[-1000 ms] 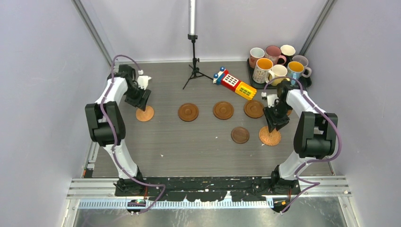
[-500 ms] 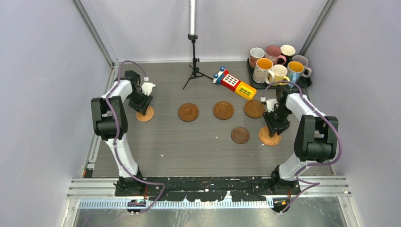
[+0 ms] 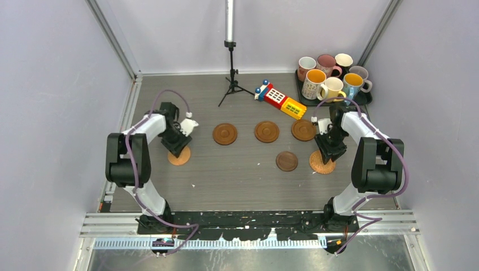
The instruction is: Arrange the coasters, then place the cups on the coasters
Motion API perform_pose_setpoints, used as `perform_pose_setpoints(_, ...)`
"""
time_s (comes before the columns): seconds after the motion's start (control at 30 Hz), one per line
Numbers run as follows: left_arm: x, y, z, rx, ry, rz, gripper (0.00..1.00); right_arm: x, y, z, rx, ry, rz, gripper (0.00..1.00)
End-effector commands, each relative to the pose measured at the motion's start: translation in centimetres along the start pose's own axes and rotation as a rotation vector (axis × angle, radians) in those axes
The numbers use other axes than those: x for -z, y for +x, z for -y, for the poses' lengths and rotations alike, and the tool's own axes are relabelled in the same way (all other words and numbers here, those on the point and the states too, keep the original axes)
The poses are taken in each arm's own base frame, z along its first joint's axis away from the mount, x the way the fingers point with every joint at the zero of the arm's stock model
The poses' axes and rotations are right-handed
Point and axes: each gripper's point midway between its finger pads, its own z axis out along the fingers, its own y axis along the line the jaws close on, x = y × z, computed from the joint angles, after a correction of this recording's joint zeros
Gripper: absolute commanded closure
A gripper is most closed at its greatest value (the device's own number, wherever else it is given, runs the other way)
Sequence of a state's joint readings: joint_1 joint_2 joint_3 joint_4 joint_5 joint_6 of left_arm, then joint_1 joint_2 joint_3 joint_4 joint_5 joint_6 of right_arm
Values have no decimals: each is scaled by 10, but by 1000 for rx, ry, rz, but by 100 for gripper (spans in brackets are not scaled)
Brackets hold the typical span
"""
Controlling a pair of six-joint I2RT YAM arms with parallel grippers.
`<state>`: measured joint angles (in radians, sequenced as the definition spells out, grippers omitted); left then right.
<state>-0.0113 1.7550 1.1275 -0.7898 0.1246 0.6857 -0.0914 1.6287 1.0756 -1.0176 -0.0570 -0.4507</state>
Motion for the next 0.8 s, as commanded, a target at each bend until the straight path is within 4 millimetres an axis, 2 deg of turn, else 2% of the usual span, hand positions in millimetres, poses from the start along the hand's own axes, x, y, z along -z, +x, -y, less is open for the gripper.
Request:
perform_pose_setpoints(0.0,4,1,71,-110,106,-18,56,12,-6,3,26,31,49,57)
perform_pose_setpoints(0.1,4,-18,111,-182,112,3,56,12,-10,4,21,30,57,57)
perform_pose_setpoints(0.23,-4,-56,154,-237,113,43,56,13,-11,4,18,32,62,57)
perform_pose_setpoints(0.4,-24,-106,205,-280,128,59,56,14,-10,5,16,39,64,58)
perform_pose_setpoints(0.47,-30,-122,225,-341,122,60,56,16,-9,5,16,46,68,58)
perform_pose_setpoints(0.5,-36,-137,241,-413,103,60,57,18,-8,6,16,51,69,58)
perform_pose_setpoints(0.77,-41,-179,272,-434,120,112,57,25,2,2,23,60,73,59)
